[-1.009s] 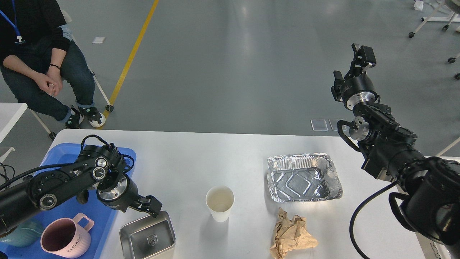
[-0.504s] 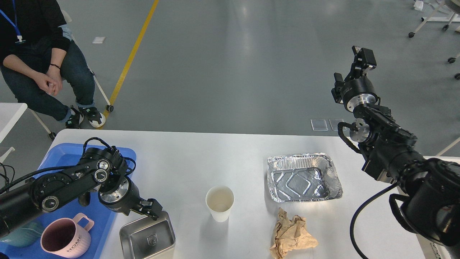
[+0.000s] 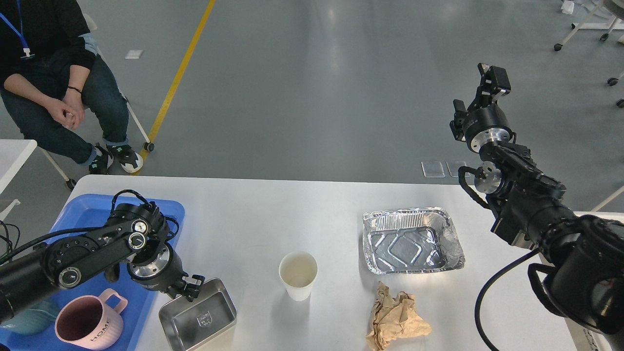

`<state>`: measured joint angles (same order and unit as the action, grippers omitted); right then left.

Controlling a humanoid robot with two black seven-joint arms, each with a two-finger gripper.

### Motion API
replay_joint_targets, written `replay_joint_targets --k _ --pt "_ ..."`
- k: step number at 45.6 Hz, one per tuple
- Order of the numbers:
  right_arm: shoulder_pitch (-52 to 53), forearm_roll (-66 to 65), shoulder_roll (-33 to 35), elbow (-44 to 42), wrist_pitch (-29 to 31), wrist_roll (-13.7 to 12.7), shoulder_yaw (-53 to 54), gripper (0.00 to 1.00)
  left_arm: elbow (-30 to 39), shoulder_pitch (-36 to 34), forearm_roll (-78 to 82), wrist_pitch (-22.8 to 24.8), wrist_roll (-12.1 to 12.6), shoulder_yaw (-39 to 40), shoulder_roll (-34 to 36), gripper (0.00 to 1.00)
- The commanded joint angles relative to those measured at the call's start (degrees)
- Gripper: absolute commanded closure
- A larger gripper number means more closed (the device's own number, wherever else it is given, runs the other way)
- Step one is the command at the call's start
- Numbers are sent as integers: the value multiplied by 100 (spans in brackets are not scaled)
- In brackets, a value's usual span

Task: Tidy desktop
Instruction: 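Reach the left gripper down to the small steel box, then grasp the steel box edge with the left gripper and lift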

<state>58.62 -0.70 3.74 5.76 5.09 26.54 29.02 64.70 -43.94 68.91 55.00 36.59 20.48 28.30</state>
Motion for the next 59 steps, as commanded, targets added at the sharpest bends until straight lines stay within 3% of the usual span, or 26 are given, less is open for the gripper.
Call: replay_joint_targets --k 1,2,23,33,59 --pt "0 0 4 4 0 -9 -1 0 -2 0 0 0 15 0 0 75" --pt "0 0 -5 4 0 0 -1 0 -2 9 0 0 -2 0 0 79" --pt "-9 0 -5 4 0 0 -1 0 -125 17 0 0 -3 0 9 88" --pt "-18 0 -5 4 0 0 -1 0 -169 9 70 0 15 0 0 99" --pt "-53 0 -5 -5 0 0 -1 0 -274 -97 141 0 -3 245 0 100"
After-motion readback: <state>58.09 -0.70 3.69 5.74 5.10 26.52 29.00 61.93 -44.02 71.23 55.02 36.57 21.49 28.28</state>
